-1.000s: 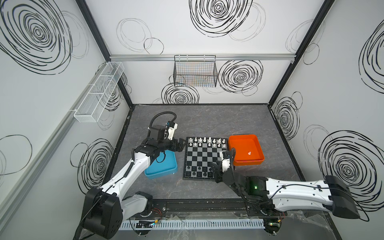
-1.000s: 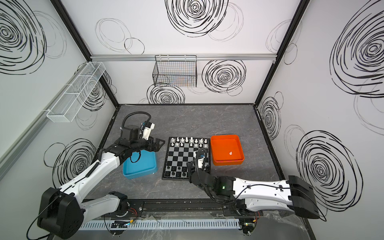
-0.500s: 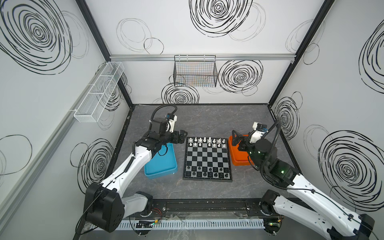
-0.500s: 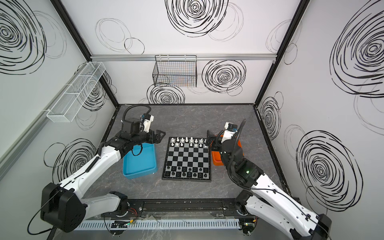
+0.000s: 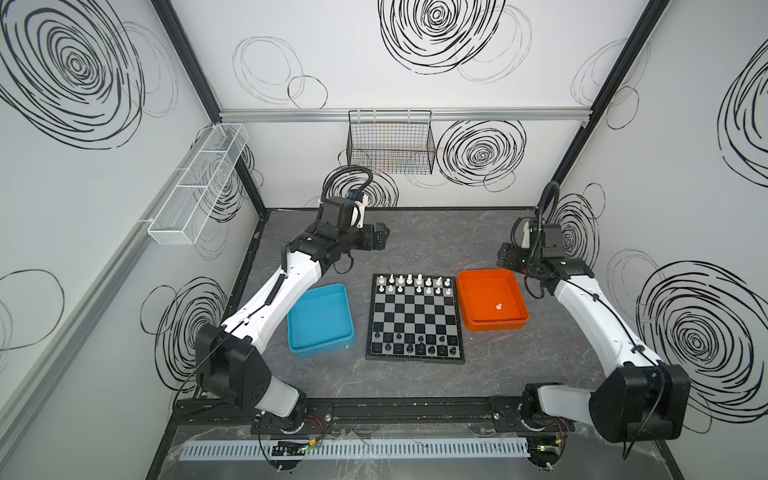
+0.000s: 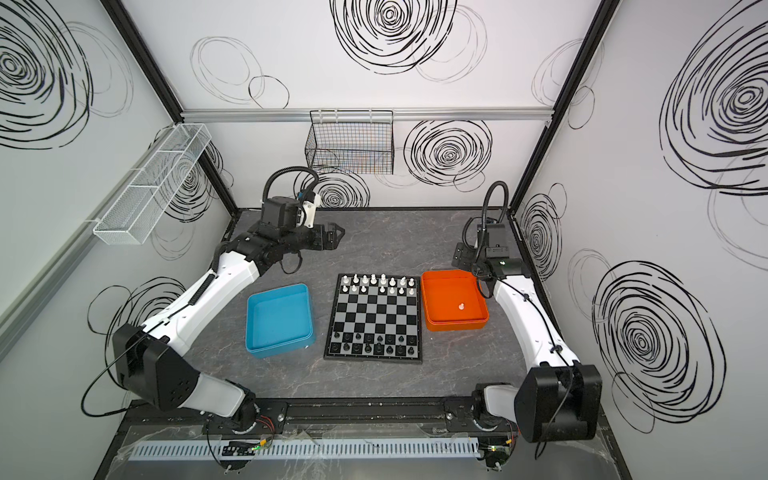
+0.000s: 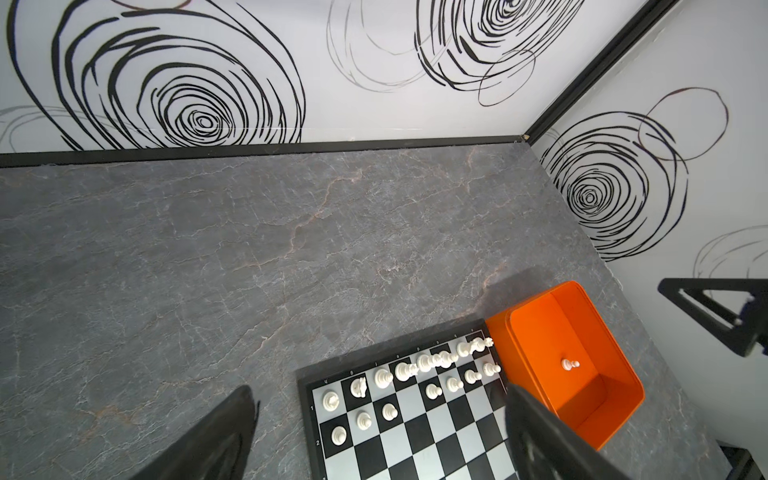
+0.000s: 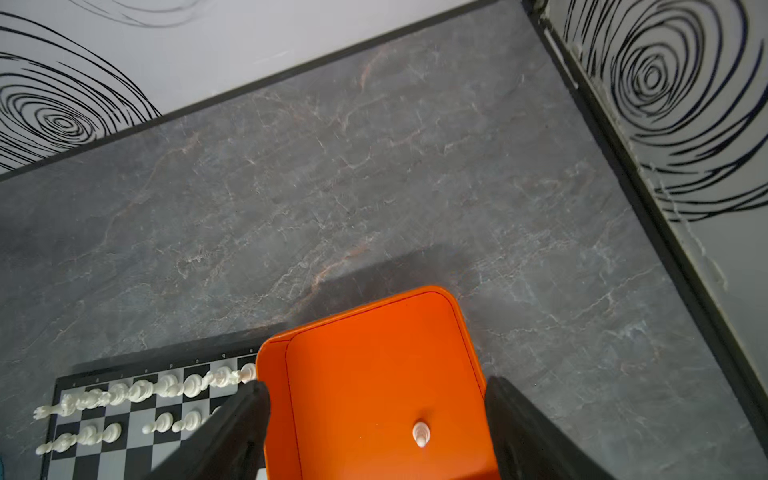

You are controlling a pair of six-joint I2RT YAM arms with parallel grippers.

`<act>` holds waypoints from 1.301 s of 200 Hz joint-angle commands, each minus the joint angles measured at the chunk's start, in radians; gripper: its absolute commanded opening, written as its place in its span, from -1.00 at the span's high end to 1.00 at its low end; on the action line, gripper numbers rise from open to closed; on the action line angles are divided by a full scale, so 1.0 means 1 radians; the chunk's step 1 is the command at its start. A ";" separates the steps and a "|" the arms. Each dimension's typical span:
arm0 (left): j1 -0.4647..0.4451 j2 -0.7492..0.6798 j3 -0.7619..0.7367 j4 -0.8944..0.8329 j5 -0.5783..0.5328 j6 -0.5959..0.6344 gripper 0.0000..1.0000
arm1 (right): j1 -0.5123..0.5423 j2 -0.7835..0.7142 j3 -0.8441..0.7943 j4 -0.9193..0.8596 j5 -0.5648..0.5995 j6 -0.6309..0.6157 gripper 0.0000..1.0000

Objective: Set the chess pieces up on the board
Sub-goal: 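Raise the right gripper over the orange tray's white pawn while the left gripper draws back, then lower the right gripper into the orange tray and close on the white pawn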

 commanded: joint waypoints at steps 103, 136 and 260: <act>0.005 0.046 -0.084 -0.007 0.051 0.030 -0.92 | -0.014 0.241 -0.028 -0.220 -0.074 -0.056 -0.12; 0.018 0.053 -0.097 -0.005 0.073 0.030 -0.92 | -0.015 0.256 -0.087 -0.181 -0.068 -0.049 -0.05; 0.021 0.056 -0.115 0.008 0.100 0.023 -0.92 | -0.014 0.322 -0.114 -0.082 -0.067 -0.022 0.18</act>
